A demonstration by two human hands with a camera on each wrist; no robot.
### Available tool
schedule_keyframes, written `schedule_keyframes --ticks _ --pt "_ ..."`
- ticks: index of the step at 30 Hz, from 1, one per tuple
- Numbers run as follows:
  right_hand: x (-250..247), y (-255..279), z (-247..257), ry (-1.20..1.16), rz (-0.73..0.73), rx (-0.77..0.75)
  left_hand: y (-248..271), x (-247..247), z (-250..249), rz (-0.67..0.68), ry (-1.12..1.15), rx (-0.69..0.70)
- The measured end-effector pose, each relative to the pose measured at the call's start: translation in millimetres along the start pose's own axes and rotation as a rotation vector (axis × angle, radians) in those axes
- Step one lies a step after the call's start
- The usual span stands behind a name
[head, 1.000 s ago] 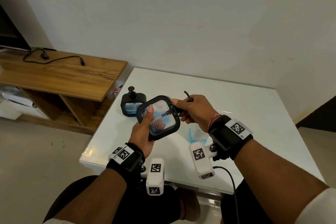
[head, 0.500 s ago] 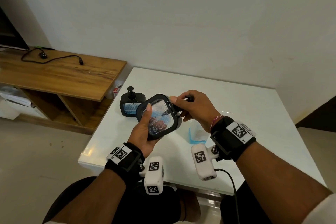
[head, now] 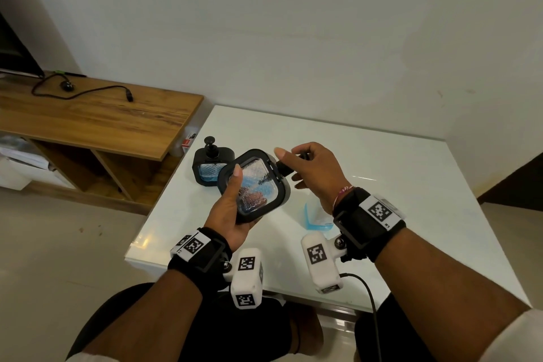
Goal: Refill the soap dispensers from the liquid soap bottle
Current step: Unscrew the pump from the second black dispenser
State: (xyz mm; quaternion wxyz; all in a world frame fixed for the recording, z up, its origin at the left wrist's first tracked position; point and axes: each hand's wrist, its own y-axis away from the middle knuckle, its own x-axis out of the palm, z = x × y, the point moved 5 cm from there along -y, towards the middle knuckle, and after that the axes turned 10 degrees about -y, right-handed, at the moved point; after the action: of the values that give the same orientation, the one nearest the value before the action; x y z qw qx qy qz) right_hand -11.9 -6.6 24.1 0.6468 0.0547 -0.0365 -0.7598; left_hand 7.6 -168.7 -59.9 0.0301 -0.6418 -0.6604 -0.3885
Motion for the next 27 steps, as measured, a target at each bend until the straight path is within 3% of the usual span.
schedule_keyframes --ticks 9,16,21,27 --pt "4.8 1.4 3.7 -0.077 0.058 -0.075 -0.9 -1.3 -1.9 -0.010 -0.003 -0.006" --pt "4.0 3.1 0.7 -0.056 -0.042 -0.017 1.2 1.7 -2.1 0.000 -0.007 -0.004" --pt "3.9 1.0 3.8 -0.095 0.058 -0.026 1.2 0.8 -3.5 -0.004 0.011 -0.012" --pt "1.6 4.2 1.4 -0.043 -0.027 0.000 2.6 2.1 -1.9 0.011 -0.009 -0.003"
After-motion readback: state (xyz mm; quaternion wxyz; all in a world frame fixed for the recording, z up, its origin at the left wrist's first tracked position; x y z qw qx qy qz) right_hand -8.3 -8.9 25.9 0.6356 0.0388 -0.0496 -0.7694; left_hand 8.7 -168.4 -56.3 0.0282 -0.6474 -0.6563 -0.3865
